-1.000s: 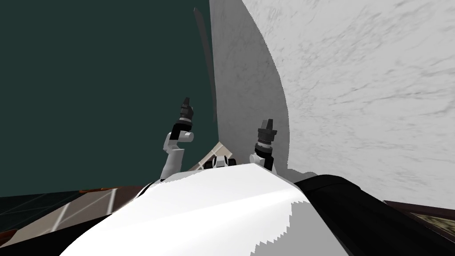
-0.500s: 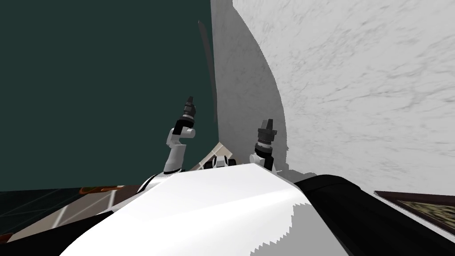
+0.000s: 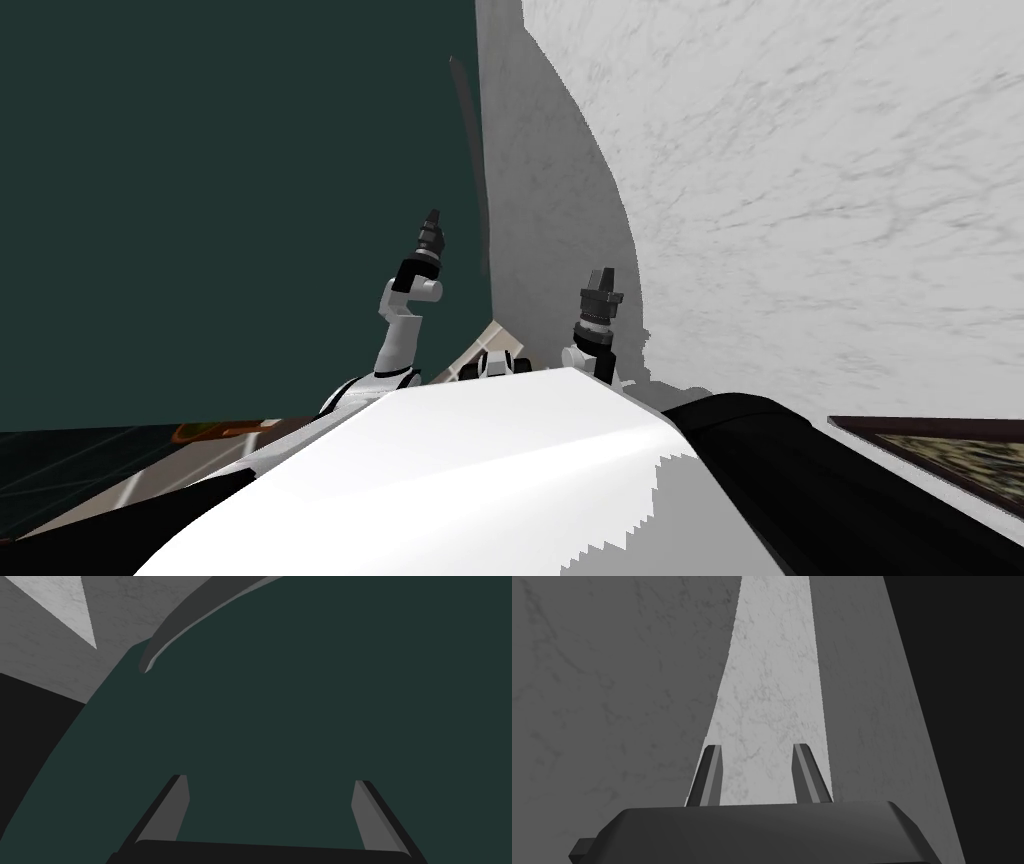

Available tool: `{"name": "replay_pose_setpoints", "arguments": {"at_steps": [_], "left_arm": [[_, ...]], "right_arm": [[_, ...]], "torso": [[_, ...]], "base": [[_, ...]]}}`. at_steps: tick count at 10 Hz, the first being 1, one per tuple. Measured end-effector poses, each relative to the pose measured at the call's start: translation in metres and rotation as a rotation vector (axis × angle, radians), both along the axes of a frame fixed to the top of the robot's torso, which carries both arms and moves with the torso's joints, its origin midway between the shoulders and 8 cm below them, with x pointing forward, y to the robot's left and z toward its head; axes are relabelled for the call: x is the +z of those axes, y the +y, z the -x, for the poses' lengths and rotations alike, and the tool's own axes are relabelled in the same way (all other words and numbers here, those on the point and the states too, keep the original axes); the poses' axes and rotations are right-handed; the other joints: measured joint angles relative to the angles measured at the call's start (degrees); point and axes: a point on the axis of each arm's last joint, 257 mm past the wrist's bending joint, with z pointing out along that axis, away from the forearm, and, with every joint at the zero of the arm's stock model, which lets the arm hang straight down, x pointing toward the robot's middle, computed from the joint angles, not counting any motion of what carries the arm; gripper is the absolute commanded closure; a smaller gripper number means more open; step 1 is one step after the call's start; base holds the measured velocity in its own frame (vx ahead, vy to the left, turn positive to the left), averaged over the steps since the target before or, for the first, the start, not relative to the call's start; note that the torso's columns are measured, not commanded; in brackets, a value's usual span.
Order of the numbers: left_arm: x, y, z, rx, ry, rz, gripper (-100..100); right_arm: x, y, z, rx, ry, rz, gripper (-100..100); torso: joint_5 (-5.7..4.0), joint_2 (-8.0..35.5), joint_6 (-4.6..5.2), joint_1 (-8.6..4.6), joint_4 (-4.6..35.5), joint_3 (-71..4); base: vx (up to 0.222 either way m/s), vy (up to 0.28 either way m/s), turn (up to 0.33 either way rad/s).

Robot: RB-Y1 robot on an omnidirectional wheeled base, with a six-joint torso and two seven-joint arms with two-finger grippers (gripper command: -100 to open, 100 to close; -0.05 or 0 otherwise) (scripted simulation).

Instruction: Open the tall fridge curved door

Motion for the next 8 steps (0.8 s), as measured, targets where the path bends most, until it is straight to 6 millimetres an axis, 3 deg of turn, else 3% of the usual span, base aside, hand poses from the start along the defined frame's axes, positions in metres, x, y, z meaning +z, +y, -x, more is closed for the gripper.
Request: {"name": "replay_pose_setpoints", "arguments": {"at_steps": [2, 8], "left_arm": [[-0.003, -0.005, -0.015, 0.002, 0.032, -0.012, -100], [0.017, -0.027, -0.046, -0.014, 0.077, -0.044, -100]], "right_arm": [[0.000, 0.000, 0.000, 0.000, 0.000, 0.000, 0], [0.000, 0.000, 0.000, 0.000, 0.000, 0.000, 0]], "torso": [[0.09, -0.35, 0.11, 0.16, -0.22, -0.24], [0.14, -0.64, -0.02, 0.32, -0.26, -0.45]], "base": [[-0.012, 0.036, -0.035], [-0.003, 0.039, -0.044]]}}
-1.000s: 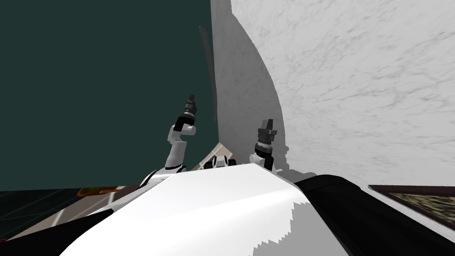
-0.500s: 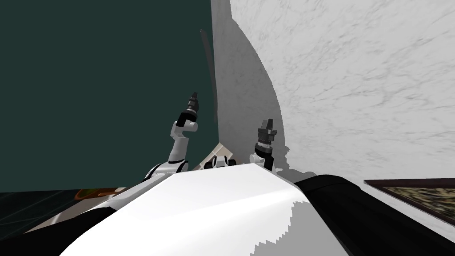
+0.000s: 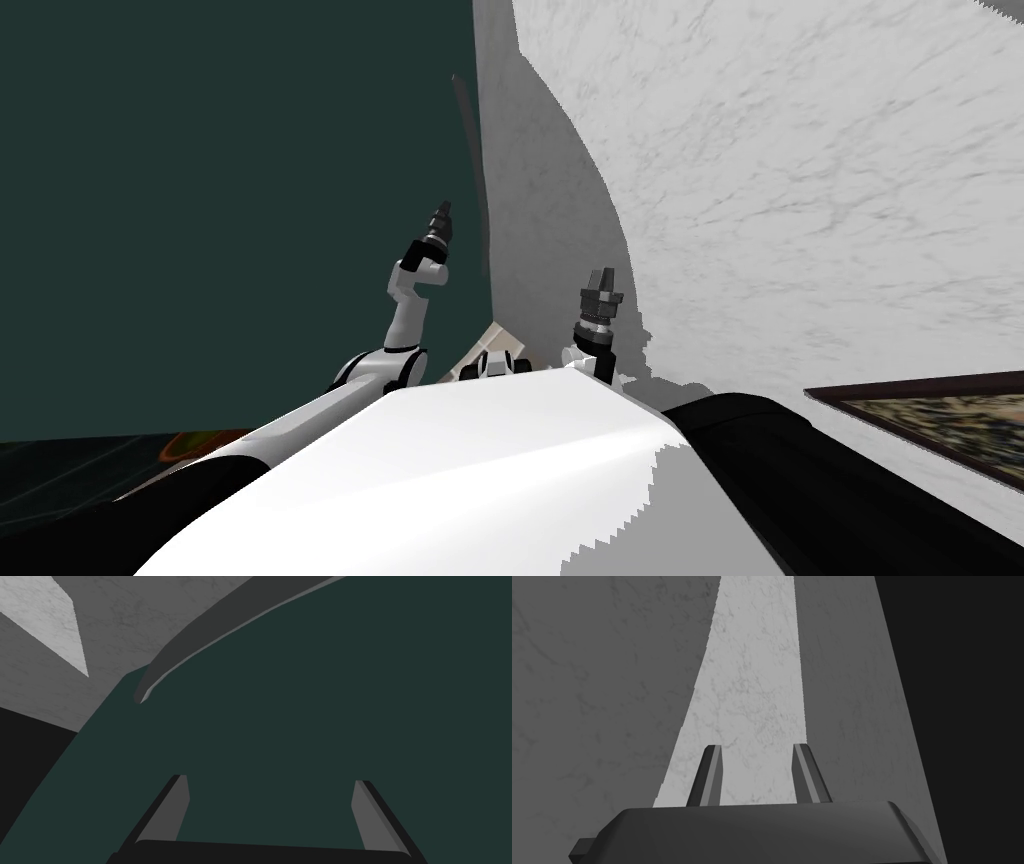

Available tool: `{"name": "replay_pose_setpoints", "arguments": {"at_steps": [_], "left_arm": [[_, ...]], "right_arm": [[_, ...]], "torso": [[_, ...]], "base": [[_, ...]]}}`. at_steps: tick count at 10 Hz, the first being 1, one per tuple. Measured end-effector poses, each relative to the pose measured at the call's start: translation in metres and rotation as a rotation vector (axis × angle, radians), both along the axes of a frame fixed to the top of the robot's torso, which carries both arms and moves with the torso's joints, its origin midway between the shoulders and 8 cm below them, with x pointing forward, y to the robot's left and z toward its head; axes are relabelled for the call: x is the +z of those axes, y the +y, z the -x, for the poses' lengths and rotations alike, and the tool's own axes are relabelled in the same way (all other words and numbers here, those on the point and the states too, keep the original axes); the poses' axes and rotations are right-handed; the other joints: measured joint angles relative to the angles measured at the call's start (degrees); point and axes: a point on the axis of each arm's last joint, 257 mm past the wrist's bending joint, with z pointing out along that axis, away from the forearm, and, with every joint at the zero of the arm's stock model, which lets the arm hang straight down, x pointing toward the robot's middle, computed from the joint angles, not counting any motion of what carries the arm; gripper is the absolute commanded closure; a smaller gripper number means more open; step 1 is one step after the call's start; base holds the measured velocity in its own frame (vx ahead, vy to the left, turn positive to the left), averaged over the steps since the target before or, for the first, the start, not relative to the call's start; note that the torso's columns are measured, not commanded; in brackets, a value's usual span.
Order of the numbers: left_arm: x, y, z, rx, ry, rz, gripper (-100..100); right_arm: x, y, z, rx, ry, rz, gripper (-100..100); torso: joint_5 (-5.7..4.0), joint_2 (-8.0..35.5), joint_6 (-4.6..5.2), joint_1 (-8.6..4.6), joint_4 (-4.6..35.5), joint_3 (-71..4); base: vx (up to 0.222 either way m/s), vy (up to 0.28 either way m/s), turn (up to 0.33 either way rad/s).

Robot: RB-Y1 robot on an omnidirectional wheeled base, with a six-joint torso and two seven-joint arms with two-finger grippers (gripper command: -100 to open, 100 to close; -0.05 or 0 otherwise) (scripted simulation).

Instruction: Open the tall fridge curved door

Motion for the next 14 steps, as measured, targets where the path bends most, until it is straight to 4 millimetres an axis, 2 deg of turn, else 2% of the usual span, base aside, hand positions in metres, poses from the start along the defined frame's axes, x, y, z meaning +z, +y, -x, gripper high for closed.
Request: {"name": "replay_pose_setpoints", "arguments": {"at_steps": [2, 4, 9, 10, 14], "left_arm": [[0.008, -0.005, -0.001, -0.009, -0.007, -0.002, -100], [0.010, -0.008, -0.014, -0.006, 0.020, -0.019, -100], [0.024, -0.026, -0.034, -0.012, 0.057, -0.056, -100], [0.032, -0.030, -0.036, -0.012, 0.058, -0.065, -100], [0.040, -0.045, -0.051, -0.009, 0.099, -0.107, -100]], "right_arm": [[0.000, 0.000, 0.000, 0.000, 0.000, 0.000, 0], [0.000, 0.000, 0.000, 0.000, 0.000, 0.000, 0], [0.000, 0.000, 0.000, 0.000, 0.000, 0.000, 0], [0.000, 0.000, 0.000, 0.000, 0.000, 0.000, 0], [0.000, 0.000, 0.000, 0.000, 0.000, 0.000, 0]], "torso": [[-0.03, 0.05, -0.10, -0.08, 0.09, 0.02], [0.06, -0.09, -0.07, 0.12, -0.06, -0.08], [0.10, -0.18, -0.17, 0.17, -0.12, -0.15], [0.10, -0.08, -0.22, 0.12, -0.11, -0.06], [0.18, -0.10, -0.25, 0.26, -0.23, -0.09]], "base": [[-0.004, 0.012, -0.030], [-0.011, 0.037, -0.030], [0.003, 0.039, -0.049], [-0.001, 0.014, -0.001], [-0.004, 0.059, -0.062]]}}
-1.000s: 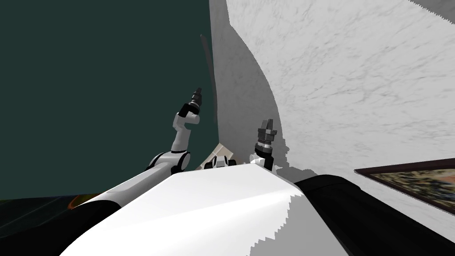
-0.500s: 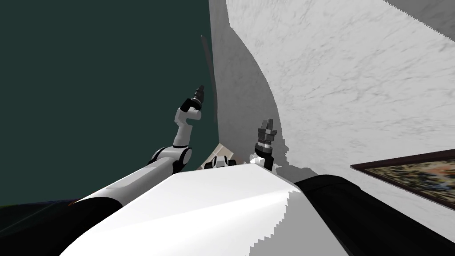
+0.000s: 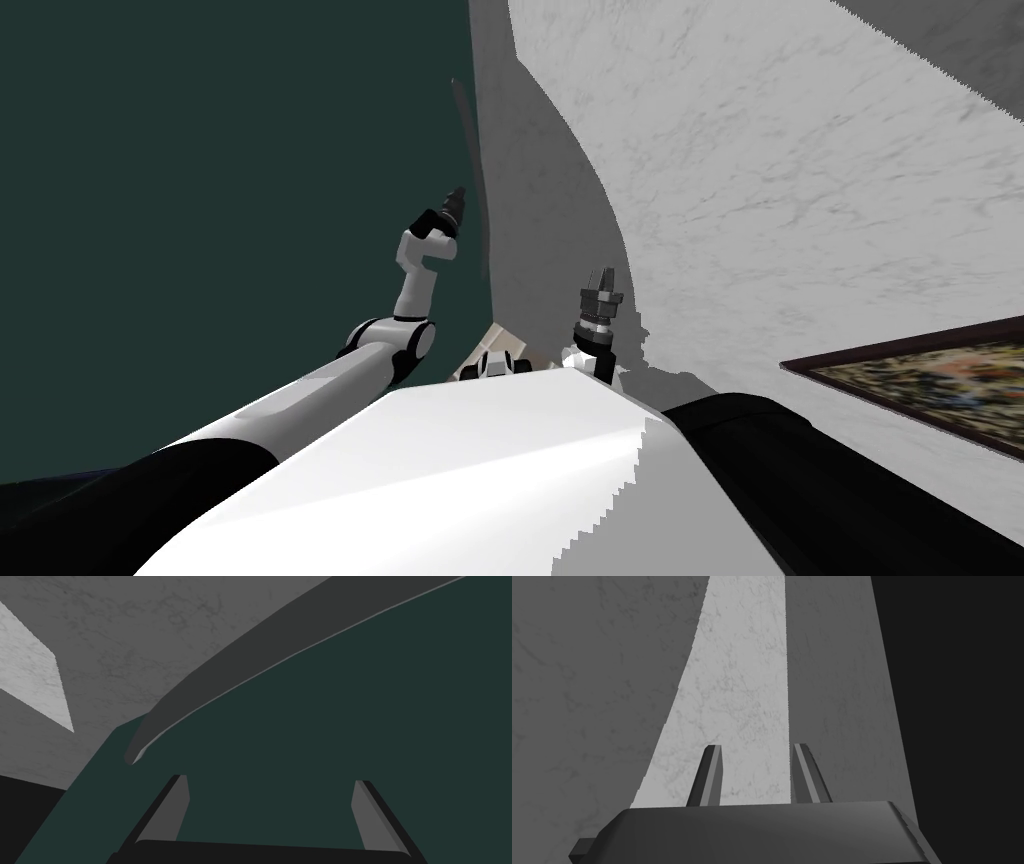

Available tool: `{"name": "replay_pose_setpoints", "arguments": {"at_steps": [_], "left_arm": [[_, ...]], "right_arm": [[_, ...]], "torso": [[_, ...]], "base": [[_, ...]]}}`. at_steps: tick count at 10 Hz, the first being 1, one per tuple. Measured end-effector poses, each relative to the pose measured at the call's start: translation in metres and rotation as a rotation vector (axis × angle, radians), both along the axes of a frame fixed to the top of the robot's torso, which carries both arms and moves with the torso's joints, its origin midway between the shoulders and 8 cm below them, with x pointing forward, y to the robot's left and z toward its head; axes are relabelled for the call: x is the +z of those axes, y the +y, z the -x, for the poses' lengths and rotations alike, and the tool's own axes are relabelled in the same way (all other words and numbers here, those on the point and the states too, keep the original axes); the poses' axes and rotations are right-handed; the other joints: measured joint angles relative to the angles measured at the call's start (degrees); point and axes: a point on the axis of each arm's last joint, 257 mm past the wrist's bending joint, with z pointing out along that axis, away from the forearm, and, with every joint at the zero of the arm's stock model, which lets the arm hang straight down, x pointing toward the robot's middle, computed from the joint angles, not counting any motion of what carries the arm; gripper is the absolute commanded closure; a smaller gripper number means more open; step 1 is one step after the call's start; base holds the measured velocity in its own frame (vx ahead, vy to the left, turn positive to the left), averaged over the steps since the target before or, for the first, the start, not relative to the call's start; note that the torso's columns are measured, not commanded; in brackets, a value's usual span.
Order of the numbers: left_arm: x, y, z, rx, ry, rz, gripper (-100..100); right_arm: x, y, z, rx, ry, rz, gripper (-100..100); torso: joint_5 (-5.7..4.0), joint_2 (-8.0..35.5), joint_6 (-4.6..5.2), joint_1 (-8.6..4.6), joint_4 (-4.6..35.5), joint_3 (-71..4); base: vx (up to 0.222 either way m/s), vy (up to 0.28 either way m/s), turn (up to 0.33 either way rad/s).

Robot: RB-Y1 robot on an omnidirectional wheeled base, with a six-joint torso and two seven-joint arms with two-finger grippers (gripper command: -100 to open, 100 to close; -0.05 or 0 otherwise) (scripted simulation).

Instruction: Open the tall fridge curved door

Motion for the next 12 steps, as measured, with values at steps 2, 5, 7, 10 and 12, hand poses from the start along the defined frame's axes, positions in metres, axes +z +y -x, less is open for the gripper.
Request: {"name": "replay_pose_setpoints", "arguments": {"at_steps": [2, 5, 7, 10, 12], "left_arm": [[0.010, -0.008, -0.005, -0.006, 0.013, -0.015, -100], [0.016, -0.019, -0.016, 0.000, 0.043, -0.057, -100], [0.020, -0.027, -0.020, 0.002, 0.064, -0.087, -100], [0.032, -0.040, -0.029, 0.001, 0.093, -0.130, -100], [0.038, -0.051, -0.034, 0.006, 0.123, -0.174, -100]], "right_arm": [[0.000, 0.000, 0.000, 0.000, 0.000, 0.000, 0], [0.000, 0.000, 0.000, 0.000, 0.000, 0.000, 0], [0.000, 0.000, 0.000, 0.000, 0.000, 0.000, 0], [0.000, 0.000, 0.000, 0.000, 0.000, 0.000, 0], [0.000, 0.000, 0.000, 0.000, 0.000, 0.000, 0]], "torso": [[-0.03, 0.08, -0.16, -0.10, 0.16, 0.05], [0.02, 0.11, -0.12, 0.00, 0.02, 0.08], [0.04, 0.20, -0.14, 0.02, -0.01, 0.13], [0.05, 0.37, -0.25, -0.04, 0.07, 0.26], [0.06, 0.54, -0.19, 0.00, 0.02, 0.39]], "base": [[-0.015, 0.033, -0.025], [0.012, 0.047, -0.051], [-0.015, 0.059, -0.057], [0.001, 0.050, -0.049], [-0.001, 0.074, -0.065]]}}
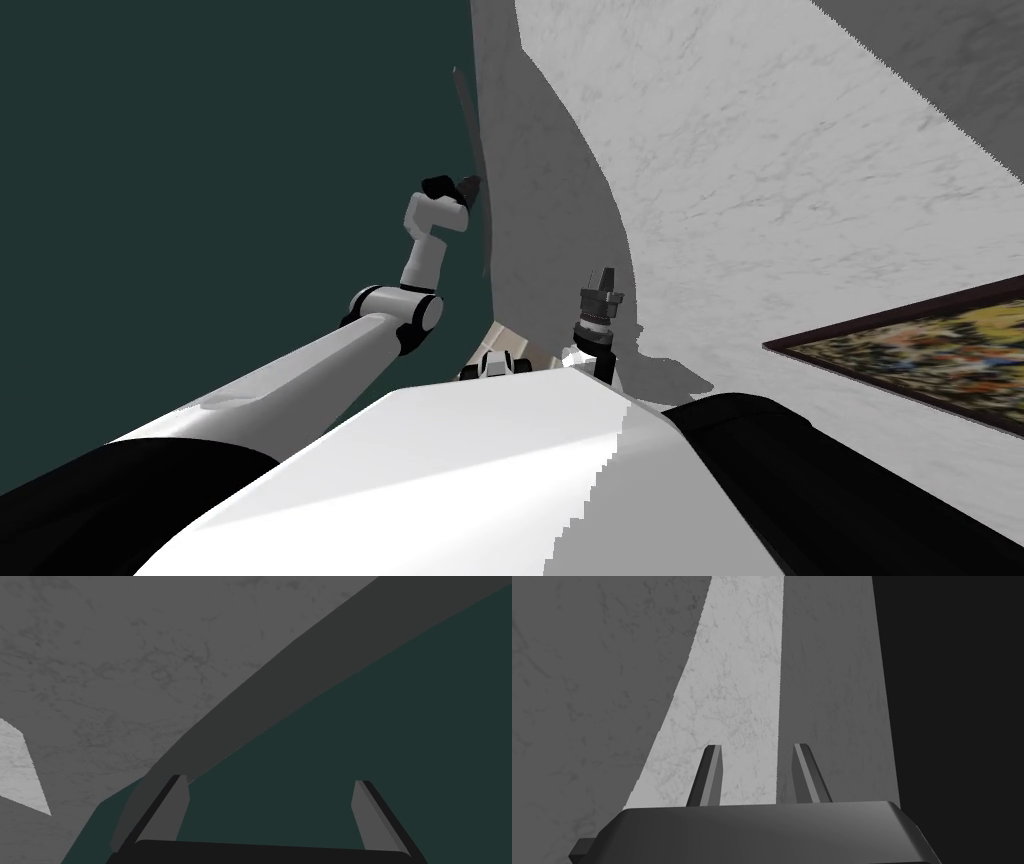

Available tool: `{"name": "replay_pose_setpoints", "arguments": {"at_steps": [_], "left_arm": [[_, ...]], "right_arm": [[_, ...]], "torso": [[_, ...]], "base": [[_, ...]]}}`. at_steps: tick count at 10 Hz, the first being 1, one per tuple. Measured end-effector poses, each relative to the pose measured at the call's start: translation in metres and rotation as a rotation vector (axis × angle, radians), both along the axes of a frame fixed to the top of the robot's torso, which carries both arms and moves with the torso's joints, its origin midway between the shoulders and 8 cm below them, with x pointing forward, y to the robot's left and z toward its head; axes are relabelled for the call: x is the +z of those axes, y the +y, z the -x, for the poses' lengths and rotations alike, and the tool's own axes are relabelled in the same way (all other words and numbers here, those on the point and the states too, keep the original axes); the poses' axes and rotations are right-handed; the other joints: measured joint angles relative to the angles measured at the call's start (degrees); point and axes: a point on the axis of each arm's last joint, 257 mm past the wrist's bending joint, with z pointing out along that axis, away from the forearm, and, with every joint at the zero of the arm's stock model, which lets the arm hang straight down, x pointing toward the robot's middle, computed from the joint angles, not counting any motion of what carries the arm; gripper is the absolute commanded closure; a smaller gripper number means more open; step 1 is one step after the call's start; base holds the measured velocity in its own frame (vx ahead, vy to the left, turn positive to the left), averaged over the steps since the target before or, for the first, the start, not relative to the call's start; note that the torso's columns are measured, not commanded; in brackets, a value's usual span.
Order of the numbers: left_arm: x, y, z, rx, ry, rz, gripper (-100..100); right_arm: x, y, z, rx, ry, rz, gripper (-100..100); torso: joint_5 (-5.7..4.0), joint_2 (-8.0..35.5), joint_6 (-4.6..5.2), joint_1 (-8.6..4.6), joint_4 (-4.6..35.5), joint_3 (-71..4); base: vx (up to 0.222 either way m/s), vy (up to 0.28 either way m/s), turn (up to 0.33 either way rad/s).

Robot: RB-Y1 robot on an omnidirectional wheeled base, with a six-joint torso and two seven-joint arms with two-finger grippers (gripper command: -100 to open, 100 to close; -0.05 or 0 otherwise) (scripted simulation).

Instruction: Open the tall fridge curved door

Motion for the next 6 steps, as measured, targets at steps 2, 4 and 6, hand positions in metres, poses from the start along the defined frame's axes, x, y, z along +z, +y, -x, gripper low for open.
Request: {"name": "replay_pose_setpoints", "arguments": {"at_steps": [2, 4, 6], "left_arm": [[0.006, -0.013, -0.001, -0.003, 0.019, -0.034, -100], [0.009, -0.023, -0.005, -0.006, 0.045, -0.074, -100], [0.017, -0.036, -0.004, -0.007, 0.064, -0.117, -100]], "right_arm": [[0.000, 0.000, 0.000, 0.000, 0.000, 0.000, 0], [0.000, 0.000, 0.000, 0.000, 0.000, 0.000, 0], [0.000, 0.000, 0.000, 0.000, 0.000, 0.000, 0]], "torso": [[-0.03, 0.17, -0.03, -0.12, 0.08, 0.12], [-0.04, 0.22, -0.07, -0.18, 0.09, 0.16], [-0.09, 0.53, 0.04, -0.27, 0.16, 0.40]], "base": [[-0.004, 0.075, -0.062], [-0.005, 0.050, -0.037], [0.005, 0.067, -0.061]]}}
